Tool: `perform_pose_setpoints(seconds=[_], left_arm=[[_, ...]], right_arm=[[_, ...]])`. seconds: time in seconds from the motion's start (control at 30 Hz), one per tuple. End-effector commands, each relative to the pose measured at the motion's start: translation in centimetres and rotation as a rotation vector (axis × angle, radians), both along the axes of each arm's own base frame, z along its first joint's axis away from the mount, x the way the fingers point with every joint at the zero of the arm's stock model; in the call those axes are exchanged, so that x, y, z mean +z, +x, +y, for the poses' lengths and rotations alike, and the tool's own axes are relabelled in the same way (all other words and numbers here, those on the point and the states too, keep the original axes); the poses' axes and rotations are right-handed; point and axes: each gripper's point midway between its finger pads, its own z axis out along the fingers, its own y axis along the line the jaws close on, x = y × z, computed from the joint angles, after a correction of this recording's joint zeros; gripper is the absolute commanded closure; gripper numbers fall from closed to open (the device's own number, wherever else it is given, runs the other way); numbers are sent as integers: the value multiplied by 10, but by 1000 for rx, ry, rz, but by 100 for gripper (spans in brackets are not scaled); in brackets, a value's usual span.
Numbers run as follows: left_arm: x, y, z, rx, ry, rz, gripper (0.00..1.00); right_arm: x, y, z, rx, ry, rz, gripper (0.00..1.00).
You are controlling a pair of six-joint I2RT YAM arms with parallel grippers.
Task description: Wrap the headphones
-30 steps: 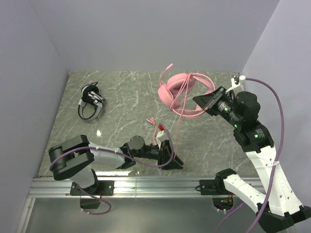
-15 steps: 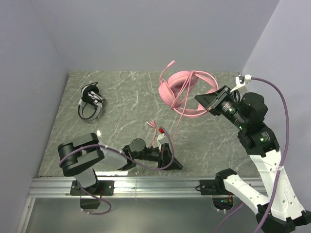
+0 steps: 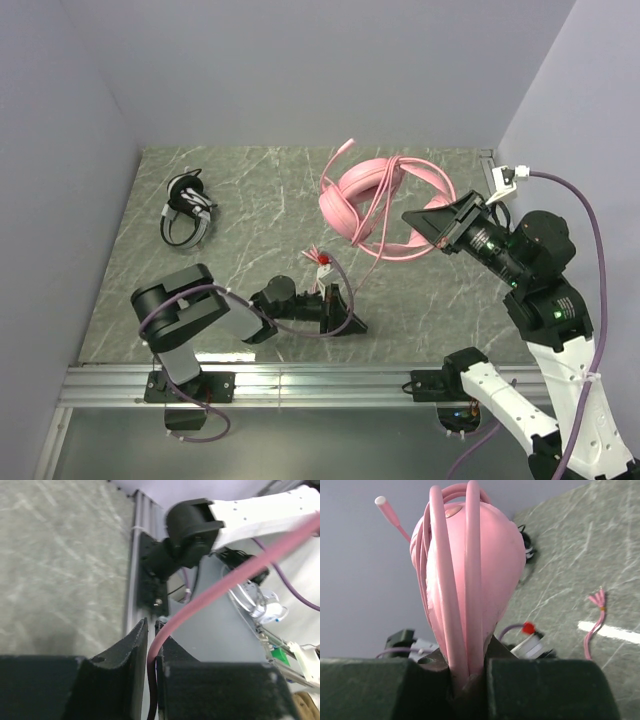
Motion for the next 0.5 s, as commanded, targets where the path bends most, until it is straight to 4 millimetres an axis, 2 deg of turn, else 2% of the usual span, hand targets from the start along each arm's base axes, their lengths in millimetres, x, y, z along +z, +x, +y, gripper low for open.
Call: perform_pose_setpoints(seconds=[0.0, 0.07, 0.13, 0.17, 0.23, 0.27, 0.37, 0.47], left_arm=[[11, 17, -6, -12, -61, -57, 84], [5, 23, -7, -23, -58, -49, 85], [15, 36, -6, -10, -105, -53, 85], [11, 37, -5, -27, -104, -38, 88], [23, 51, -1, -18, -154, -30, 92], [19, 55, -1, -18, -151, -13, 94], [26, 82, -4, -2, -158, -8, 95], [22, 101, -9, 16, -110, -1, 95]], right_arm=[[57, -34, 8, 122, 105, -191, 100], [55, -46, 14, 191, 109, -192, 100], [57, -56, 17, 237, 114, -200, 100], [58, -60, 17, 246, 115, -205, 100], [57, -67, 16, 258, 109, -205, 100], [57, -71, 16, 268, 106, -208, 100], [52, -81, 17, 299, 99, -207, 100], [45, -90, 18, 329, 97, -201, 100]])
